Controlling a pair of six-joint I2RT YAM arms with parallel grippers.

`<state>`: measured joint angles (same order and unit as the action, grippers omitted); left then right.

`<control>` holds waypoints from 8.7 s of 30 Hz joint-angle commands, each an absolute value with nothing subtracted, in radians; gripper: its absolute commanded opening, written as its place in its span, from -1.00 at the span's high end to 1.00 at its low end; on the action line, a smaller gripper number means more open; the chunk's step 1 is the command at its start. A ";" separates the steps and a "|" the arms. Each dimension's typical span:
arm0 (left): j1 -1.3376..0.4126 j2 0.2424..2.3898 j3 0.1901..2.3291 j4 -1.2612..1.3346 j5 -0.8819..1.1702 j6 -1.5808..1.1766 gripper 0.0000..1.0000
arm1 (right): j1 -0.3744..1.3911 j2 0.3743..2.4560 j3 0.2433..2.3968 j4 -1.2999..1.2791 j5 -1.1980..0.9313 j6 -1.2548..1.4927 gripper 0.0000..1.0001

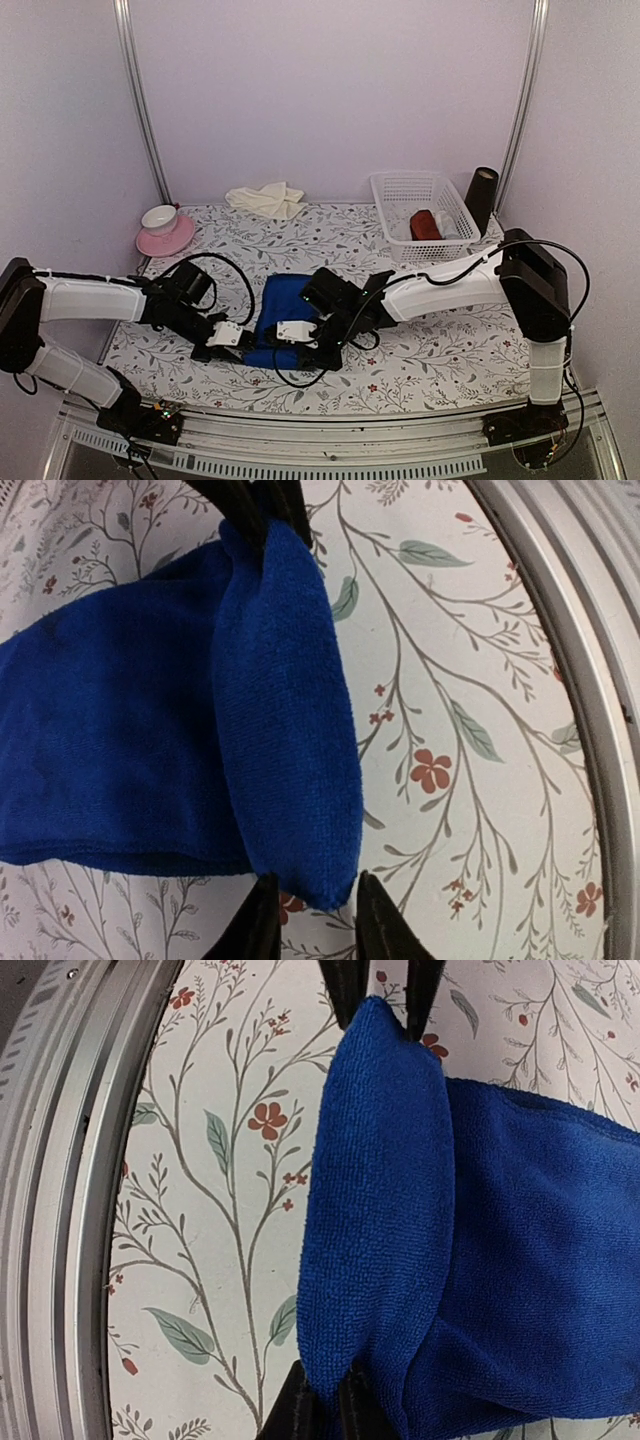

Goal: Roll the towels
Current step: Roll the towel at the center of the board.

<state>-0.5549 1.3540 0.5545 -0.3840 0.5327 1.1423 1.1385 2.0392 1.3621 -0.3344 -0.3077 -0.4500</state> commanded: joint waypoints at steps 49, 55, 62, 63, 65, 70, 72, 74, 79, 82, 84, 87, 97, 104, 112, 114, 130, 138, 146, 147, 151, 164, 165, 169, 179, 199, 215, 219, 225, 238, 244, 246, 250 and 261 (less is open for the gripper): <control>-0.799 0.959 0.159 0.237 0.380 1.199 0.08 | 0.923 2.293 1.644 -0.616 -0.754 -0.258 0.91; -0.817 1.059 0.167 0.254 0.338 1.244 0.08 | 0.922 2.295 1.644 -0.616 -0.755 -0.257 0.91; -0.829 1.125 0.150 0.387 0.277 1.216 0.07 | 0.922 2.299 1.641 -0.623 -0.756 -0.264 0.91; -0.830 1.125 0.145 0.399 0.273 1.216 0.07 | 0.922 2.299 1.640 -0.624 -0.756 -0.265 0.91; -0.833 1.126 0.142 0.411 0.270 1.217 0.07 | 0.921 2.301 1.640 -0.626 -0.756 -0.267 0.91; -0.839 1.185 0.161 0.412 0.231 1.204 0.08 | 0.919 2.308 1.641 -0.626 -0.750 -0.268 0.91; -0.840 1.206 0.163 0.412 0.220 1.203 0.13 | 0.918 2.311 1.641 -0.626 -0.750 -0.266 0.91; -0.839 1.214 0.158 0.414 0.213 1.198 0.17 | 0.918 2.309 1.641 -0.626 -0.750 -0.265 0.91; -0.840 1.256 0.148 0.477 0.150 1.181 0.17 | 0.918 2.310 1.647 -0.630 -0.750 -0.271 0.91; -0.840 1.288 0.152 0.503 0.116 1.163 0.17 | 0.917 2.311 1.649 -0.634 -0.752 -0.278 0.91; -0.840 1.309 0.153 0.520 0.096 1.158 0.21 | 0.917 2.313 1.649 -0.634 -0.750 -0.280 0.91; -0.839 1.335 0.150 0.538 0.076 1.151 0.32 | 0.916 2.315 1.651 -0.637 -0.752 -0.282 0.90; -0.840 1.399 0.157 0.564 0.051 1.132 0.97 | 0.912 2.324 1.672 -0.646 -0.738 -0.294 0.78; -0.838 1.360 0.202 0.444 0.093 1.096 1.00 | 0.912 2.200 1.603 -0.581 -0.573 -0.307 0.19; -0.793 1.279 0.294 0.185 0.245 1.040 1.00 | 0.927 1.931 1.370 -0.354 -0.389 -0.329 -0.18; -0.778 1.283 0.312 0.145 0.273 1.036 1.00 | 0.954 1.866 1.295 -0.279 -0.390 -0.351 -0.23; -0.699 1.330 0.415 -0.028 0.425 1.000 1.00 | 1.133 1.881 1.131 -0.025 -0.277 -0.538 -0.32; -0.684 1.350 0.439 -0.056 0.457 0.996 1.00 | 1.136 1.937 1.126 -0.015 -0.215 -0.537 -0.30; -0.678 1.361 0.447 -0.058 0.462 0.994 1.00 | 1.142 1.921 1.108 0.014 -0.169 -0.538 -0.28; -0.678 1.362 0.450 -0.058 0.463 0.994 1.00 | 1.146 1.907 1.103 0.023 -0.165 -0.537 -0.30; -0.678 1.371 0.453 -0.062 0.462 0.994 1.00 | 1.166 1.844 1.075 0.060 -0.166 -0.545 -0.33; -0.678 1.382 0.456 -0.061 0.462 0.992 1.00 | 1.183 1.857 1.036 0.077 -0.221 -0.553 -0.34; -0.678 1.382 0.456 -0.061 0.464 0.992 1.00 | 1.183 1.869 1.040 0.076 -0.209 -0.550 -0.34; -0.677 1.380 0.454 -0.060 0.463 0.994 1.00 | 1.183 1.895 1.051 0.074 -0.166 -0.539 -0.34; -0.676 1.377 0.453 -0.064 0.471 0.997 1.00 | 1.183 1.946 1.077 0.064 -0.092 -0.539 -0.33; -0.627 1.354 0.502 -0.194 0.550 1.034 0.95 | 1.187 2.006 1.186 -0.105 -0.115 -0.541 0.90; -0.594 1.167 0.447 -0.229 0.643 1.085 -0.28 | 1.097 2.044 1.385 -0.365 -0.545 -0.374 0.83; -0.595 1.169 0.445 -0.246 0.653 1.104 -0.28 | 1.068 2.086 1.442 -0.426 -0.586 -0.332 0.84; -0.597 1.157 0.451 -0.247 0.667 1.098 -0.23 | 1.053 2.148 1.490 -0.479 -0.573 -0.305 0.85; -0.622 1.286 0.508 -0.255 0.666 1.051 0.27 | 1.012 2.200 1.503 -0.488 -0.653 -0.240 0.87; -0.624 1.334 0.527 -0.232 0.644 1.010 0.90 | 0.999 2.198 1.505 -0.488 -0.669 -0.233 0.85; -0.623 1.347 0.528 -0.230 0.634 1.000 1.00 | 0.995 2.196 1.506 -0.488 -0.665 -0.232 0.83; -0.617 1.370 0.538 -0.247 0.615 0.990 1.00 | 0.988 2.195 1.509 -0.489 -0.659 -0.230 0.72; -0.589 1.489 0.606 -0.280 0.602 0.925 1.00 | 0.975 2.160 1.492 -0.475 -0.601 -0.223 0.27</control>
